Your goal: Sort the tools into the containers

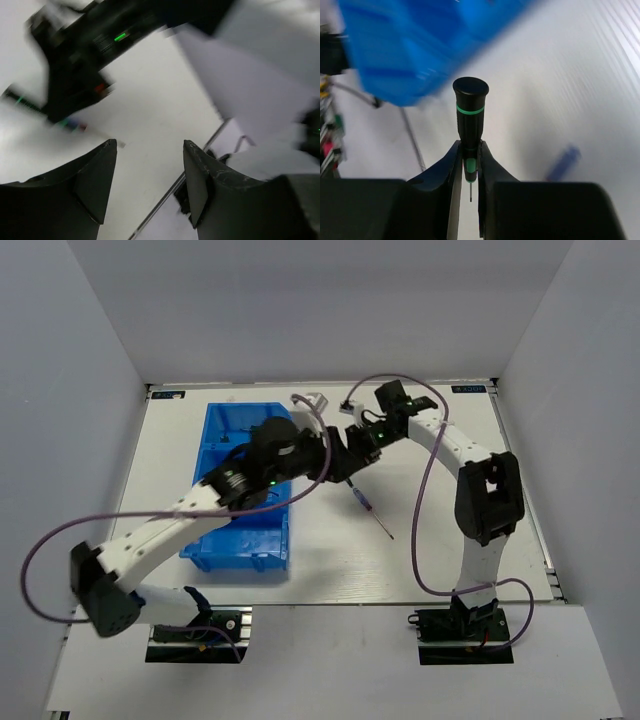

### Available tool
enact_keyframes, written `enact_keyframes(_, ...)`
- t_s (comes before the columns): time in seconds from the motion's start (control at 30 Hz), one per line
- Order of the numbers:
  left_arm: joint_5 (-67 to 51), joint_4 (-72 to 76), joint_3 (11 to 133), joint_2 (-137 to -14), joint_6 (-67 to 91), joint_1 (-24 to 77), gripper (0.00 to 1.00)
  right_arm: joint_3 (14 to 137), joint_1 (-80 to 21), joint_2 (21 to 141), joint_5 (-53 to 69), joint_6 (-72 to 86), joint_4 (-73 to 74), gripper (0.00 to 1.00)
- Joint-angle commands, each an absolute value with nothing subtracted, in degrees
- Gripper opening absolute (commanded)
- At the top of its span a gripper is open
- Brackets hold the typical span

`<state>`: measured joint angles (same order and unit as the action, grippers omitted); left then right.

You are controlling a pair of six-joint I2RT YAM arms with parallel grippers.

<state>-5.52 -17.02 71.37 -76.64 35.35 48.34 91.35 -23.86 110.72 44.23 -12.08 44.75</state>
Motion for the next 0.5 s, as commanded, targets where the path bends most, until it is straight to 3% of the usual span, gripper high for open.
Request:
enact_keyframes(0.0, -11.59, -7.73, 71.19, -69.27, 26.72, 48.08, 0.65, 99.99, -27.68, 115.90, 65.98, -18.02, 47.38, 0.00)
enact_keyframes(0.13, -13.01, -7.73, 69.97, -65.49, 26.19, 48.08, 0.68, 106.16, -33.82, 119.86, 68.10, -11.71, 40.20, 0.00)
enact_keyframes(0.27, -13.01, -5.45, 67.07, -61.09, 27.69, 48.08, 0.71, 102.85, -39.10, 120.94, 69.26, 2.50, 19.27, 0.00)
enact_keyframes(0.47, -11.17, -6.50, 64.34, -55.82, 28.21, 48.08, 0.71, 107.40, -46.66, 125.41, 63.46, 5.35, 9.09, 0.00)
